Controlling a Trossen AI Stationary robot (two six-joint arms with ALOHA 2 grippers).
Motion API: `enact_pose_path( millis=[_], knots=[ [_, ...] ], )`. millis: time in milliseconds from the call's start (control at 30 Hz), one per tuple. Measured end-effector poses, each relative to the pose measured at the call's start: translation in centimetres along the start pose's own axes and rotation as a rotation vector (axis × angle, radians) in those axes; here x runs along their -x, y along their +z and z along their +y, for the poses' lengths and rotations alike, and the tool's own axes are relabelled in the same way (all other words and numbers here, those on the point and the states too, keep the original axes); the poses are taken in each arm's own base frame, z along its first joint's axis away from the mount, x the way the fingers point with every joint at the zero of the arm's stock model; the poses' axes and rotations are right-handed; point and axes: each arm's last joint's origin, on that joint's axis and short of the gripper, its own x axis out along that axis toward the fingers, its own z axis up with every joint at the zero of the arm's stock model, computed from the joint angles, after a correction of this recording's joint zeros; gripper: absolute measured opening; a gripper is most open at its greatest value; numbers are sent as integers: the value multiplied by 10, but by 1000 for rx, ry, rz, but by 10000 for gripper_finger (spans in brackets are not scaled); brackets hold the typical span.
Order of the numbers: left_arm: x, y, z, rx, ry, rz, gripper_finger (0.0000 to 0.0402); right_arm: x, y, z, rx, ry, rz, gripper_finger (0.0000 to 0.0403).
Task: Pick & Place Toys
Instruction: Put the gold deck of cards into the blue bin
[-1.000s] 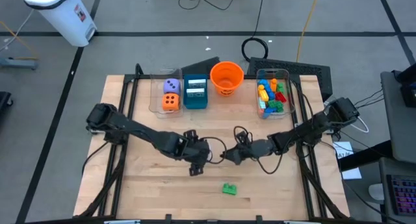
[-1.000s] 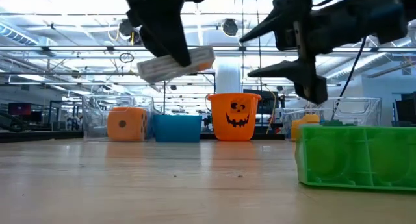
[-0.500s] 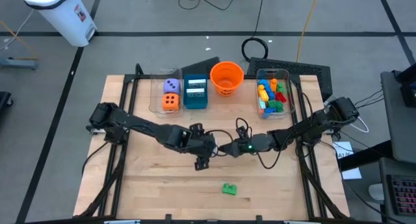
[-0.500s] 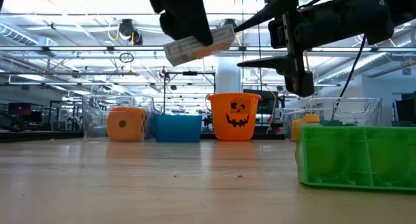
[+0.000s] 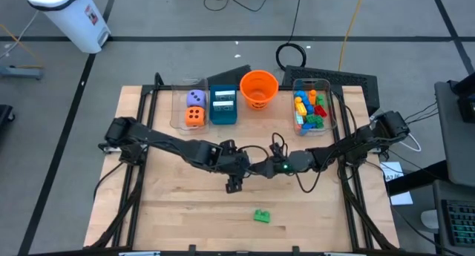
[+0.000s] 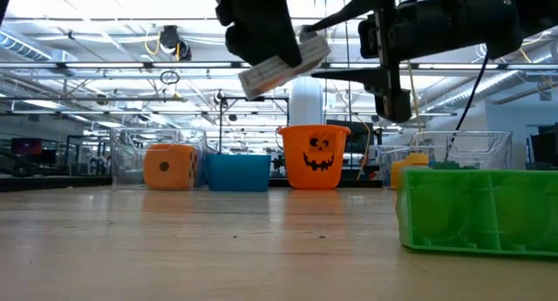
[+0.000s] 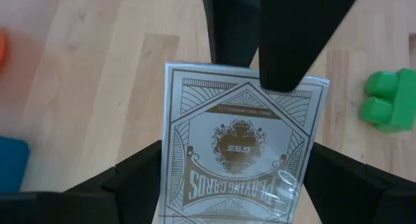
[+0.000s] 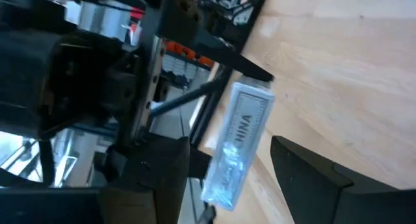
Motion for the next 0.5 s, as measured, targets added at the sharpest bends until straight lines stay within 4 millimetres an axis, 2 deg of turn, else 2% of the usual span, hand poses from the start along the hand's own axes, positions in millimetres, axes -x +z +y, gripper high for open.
enact_pose_path(
  millis=[367, 500],
  knots=[
    [-4, 5, 5, 37, 0, -30, 320, 0, 0, -2, -6, -14, 4, 209],
    [-4, 5, 4, 36, 0, -28, 325, 0, -1, -4, -14, -36, 10, 190]
  ],
)
